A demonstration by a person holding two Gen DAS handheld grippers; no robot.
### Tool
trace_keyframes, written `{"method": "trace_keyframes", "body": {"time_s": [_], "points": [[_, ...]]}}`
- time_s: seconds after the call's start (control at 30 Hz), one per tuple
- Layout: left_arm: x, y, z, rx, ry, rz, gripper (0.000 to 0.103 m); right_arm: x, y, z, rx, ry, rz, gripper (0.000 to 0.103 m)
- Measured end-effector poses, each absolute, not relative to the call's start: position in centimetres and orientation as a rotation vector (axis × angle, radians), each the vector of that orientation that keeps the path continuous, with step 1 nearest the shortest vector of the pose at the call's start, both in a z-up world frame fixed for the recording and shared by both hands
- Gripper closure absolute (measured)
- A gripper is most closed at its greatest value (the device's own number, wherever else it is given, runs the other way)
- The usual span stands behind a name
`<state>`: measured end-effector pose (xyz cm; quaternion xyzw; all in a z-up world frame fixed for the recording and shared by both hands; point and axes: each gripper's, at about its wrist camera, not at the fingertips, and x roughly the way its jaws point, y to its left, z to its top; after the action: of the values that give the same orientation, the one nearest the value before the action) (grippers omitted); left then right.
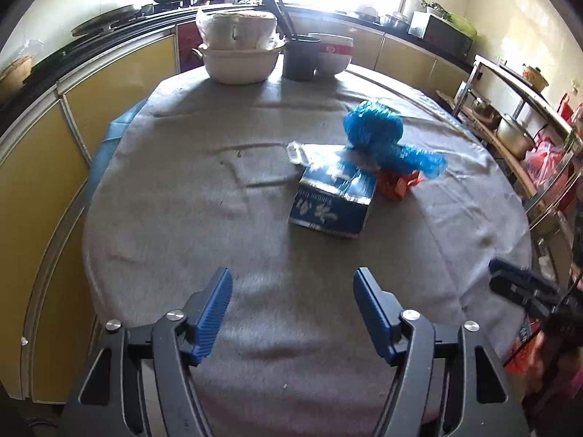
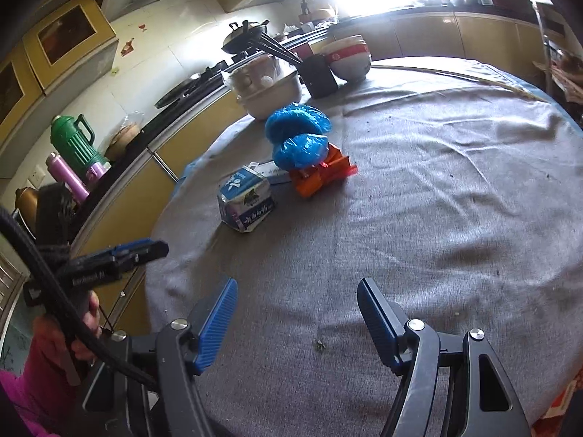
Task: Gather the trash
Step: 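Swing both grippers back over the table toward the remaining items, then close the left gripper on the blue-and-white milk carton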
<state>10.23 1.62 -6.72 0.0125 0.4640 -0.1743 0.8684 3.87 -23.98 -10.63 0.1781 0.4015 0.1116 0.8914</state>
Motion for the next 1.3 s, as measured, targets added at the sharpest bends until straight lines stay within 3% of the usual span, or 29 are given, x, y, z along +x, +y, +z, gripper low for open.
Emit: {"method": "trace_keyframes", "body": {"time_s": [0.6, 0.93, 1.3], "points": [[16.5, -1.6, -8.4, -0.403, 1.234, -0.318, 0.031, 1.7, -25.9, -10.9, 0.428, 0.8, 0.207, 0.031], [20.4, -3.2, -10.3, -0.586, 1.352, -0.181, 0.031, 4.4, -27.7, -11.2, 0.479, 0.658, 0.225, 0.031], [21.6, -4.9, -11.4, -0.689, 1.349, -0.027, 0.031, 7.1, -27.8, -12.7, 0.489, 0.687, 0.231, 0.031]]}}
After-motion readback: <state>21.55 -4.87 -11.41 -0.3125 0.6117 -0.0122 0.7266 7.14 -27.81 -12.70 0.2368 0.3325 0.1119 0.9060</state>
